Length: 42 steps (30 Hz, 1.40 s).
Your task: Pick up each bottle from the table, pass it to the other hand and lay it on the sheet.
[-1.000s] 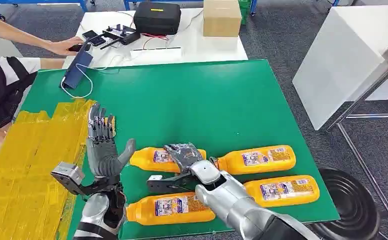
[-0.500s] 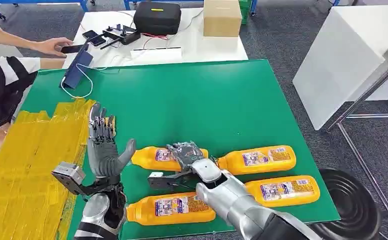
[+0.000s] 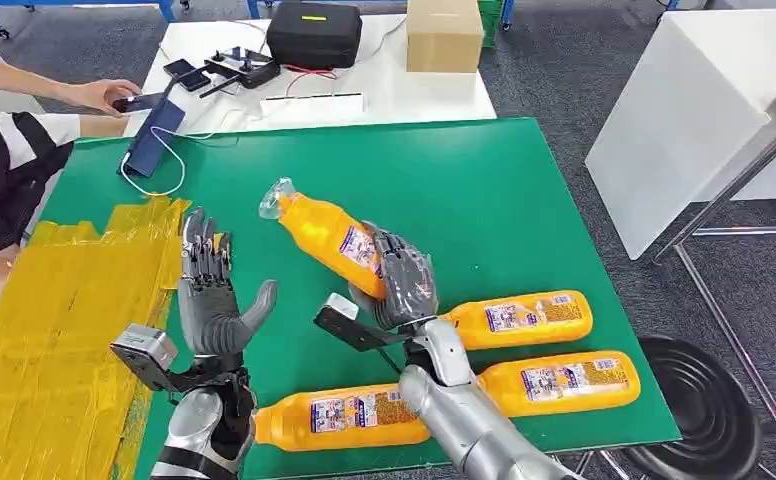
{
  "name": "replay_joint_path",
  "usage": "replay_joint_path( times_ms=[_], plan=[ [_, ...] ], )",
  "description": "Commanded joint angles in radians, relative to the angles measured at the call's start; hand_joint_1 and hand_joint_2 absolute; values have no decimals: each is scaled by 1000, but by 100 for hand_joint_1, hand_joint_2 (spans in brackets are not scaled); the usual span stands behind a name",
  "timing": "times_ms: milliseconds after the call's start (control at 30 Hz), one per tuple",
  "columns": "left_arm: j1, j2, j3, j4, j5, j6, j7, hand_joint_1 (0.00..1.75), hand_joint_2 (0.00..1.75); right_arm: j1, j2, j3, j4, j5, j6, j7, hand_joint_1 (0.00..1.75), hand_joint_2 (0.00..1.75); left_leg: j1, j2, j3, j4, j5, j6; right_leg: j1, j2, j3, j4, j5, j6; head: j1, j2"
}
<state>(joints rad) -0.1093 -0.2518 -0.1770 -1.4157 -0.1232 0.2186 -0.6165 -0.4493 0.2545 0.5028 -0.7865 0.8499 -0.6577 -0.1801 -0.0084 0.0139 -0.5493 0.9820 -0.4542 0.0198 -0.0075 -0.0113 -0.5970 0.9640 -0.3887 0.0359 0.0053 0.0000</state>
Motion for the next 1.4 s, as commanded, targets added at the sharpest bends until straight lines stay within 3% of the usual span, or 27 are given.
replay_joint_path(
  times_ms=[33,133,267,433,667,967,1300,1400],
  plan=[
    [-34,19,-28,37,-15,6,7,0,175,45,8,-178,-122,-3,-40,-99,175,175,1,-3,1,0,0,-1,1,-2,2,0,-1,-1,0,0],
    [-57,29,-53,48,-53,13,16,0,175,97,45,-306,-221,-74,-40,-214,175,175,1,-4,1,0,-1,-2,1,-3,2,0,-2,-1,0,0],
    [-95,44,-80,75,-72,-15,52,0,175,133,51,-313,-286,-253,-23,-318,175,175,3,-5,3,2,-2,-2,2,-3,4,1,-3,-1,0,0],
    [-179,104,-150,165,2,-256,111,0,175,108,16,-204,-239,-516,362,-381,175,175,2,-3,2,1,-1,-2,1,-1,4,0,-1,-1,0,0],
    [-216,95,-173,221,1,-300,104,0,175,95,19,-92,-177,-481,437,-415,175,175,2,-2,4,-1,-1,-2,2,0,4,-1,-1,-1,0,0],
    [-225,94,-183,235,25,-334,106,0,175,71,41,-29,-84,-443,418,-412,175,175,3,-1,4,0,-2,-2,2,2,5,-1,-1,-1,0,0],
    [-240,82,-161,270,65,-346,104,0,175,83,49,166,-73,-245,321,-389,175,175,2,-1,3,0,-1,-2,2,1,3,-1,-1,-1,0,0],
    [-233,74,-137,247,99,-341,103,0,175,83,46,182,-53,-251,299,-385,175,175,3,0,3,0,-2,-2,2,2,3,0,-1,-1,0,0]
  ],
)
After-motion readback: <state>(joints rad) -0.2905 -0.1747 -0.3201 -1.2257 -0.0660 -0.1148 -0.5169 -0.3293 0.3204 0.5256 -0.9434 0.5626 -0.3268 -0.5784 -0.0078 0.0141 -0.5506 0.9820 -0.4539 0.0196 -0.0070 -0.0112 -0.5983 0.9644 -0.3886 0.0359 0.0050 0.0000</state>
